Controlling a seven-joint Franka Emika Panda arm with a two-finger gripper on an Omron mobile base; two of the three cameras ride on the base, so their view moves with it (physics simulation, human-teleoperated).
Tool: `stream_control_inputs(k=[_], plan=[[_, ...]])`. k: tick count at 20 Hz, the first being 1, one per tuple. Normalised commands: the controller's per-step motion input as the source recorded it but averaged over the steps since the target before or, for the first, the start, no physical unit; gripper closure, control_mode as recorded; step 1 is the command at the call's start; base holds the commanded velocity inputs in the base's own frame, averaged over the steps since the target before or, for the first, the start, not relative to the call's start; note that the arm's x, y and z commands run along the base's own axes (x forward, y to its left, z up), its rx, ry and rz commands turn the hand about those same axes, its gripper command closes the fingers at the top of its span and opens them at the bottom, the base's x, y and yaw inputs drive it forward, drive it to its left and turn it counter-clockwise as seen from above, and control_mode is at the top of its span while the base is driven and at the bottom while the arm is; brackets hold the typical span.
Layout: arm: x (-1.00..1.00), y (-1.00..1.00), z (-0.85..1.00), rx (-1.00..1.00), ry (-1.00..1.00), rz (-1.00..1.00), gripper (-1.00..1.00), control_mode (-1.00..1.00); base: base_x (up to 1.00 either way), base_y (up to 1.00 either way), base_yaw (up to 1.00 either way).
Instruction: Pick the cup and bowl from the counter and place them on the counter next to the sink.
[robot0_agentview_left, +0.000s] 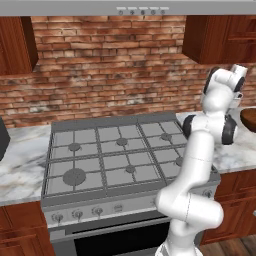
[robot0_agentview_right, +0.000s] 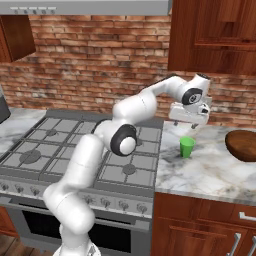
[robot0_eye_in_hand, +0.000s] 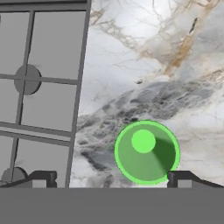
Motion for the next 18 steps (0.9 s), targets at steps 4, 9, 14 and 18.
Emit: stream_control_inputs(k=[4, 9, 14, 18], plan=[[0.00, 0.48, -0.28, -0.05, 0.00, -0.06, -1.00, -1.00, 0.00, 0.00, 0.00], [0.00, 0.14, -0.29, -0.07, 0.00, -0.08, -1.00, -1.00, 0.00, 0.00, 0.00], [0.00, -0.04, -0.05, -0.08, 0.00, -0.09, -1.00, -1.00, 0.00, 0.00, 0.00], [-0.15, -0.21, 0.00, -0.03, 0.00, -0.11, -1.00, -1.00, 0.00, 0.00, 0.00]])
